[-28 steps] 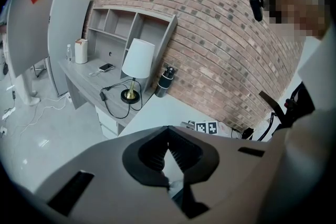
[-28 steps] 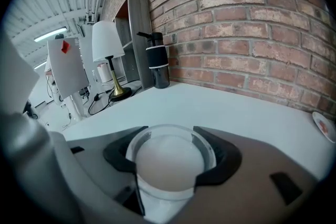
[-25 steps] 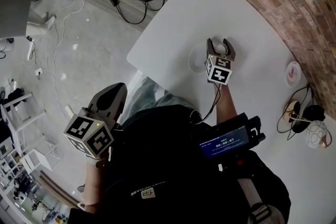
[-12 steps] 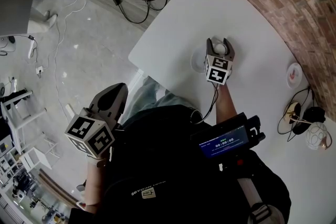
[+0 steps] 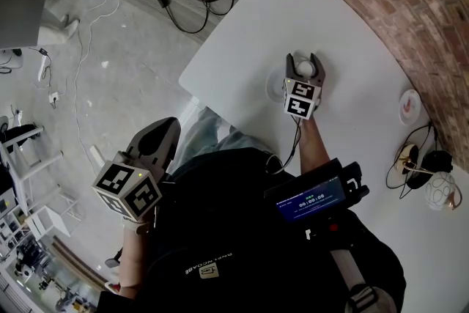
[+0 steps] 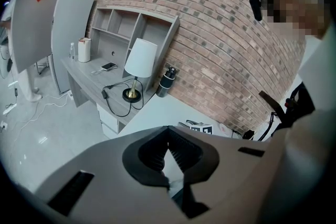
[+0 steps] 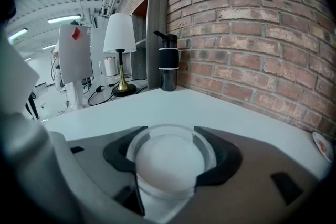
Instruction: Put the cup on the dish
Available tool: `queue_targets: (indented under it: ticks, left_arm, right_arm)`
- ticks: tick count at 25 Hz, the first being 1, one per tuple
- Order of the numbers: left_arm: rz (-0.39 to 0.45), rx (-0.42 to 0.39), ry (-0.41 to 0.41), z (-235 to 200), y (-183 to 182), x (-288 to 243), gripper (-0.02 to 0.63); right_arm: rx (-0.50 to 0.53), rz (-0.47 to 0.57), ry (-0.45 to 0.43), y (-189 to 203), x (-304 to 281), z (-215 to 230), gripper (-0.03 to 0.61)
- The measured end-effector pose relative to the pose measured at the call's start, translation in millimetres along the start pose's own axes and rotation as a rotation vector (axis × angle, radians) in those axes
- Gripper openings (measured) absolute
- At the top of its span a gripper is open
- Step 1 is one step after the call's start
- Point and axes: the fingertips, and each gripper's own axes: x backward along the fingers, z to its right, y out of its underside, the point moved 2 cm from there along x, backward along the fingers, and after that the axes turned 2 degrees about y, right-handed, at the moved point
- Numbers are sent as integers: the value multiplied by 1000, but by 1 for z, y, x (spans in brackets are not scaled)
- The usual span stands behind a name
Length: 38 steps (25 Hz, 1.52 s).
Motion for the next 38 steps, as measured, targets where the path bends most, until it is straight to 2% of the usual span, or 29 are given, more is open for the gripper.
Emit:
queue_targets:
  ticks: [12,29,38]
  left_arm:
    - [5,15,-9,-1,2,2,6]
    - [15,16,7,0,5,2,6]
    - [18,19,8,-1,6,2,6]
  right_arm:
    - [0,20,-5,1,3,-4,271]
    - [-1,-30,-55,11,2,-12,274]
    - [-17,-39,-72,13,0,-15,337]
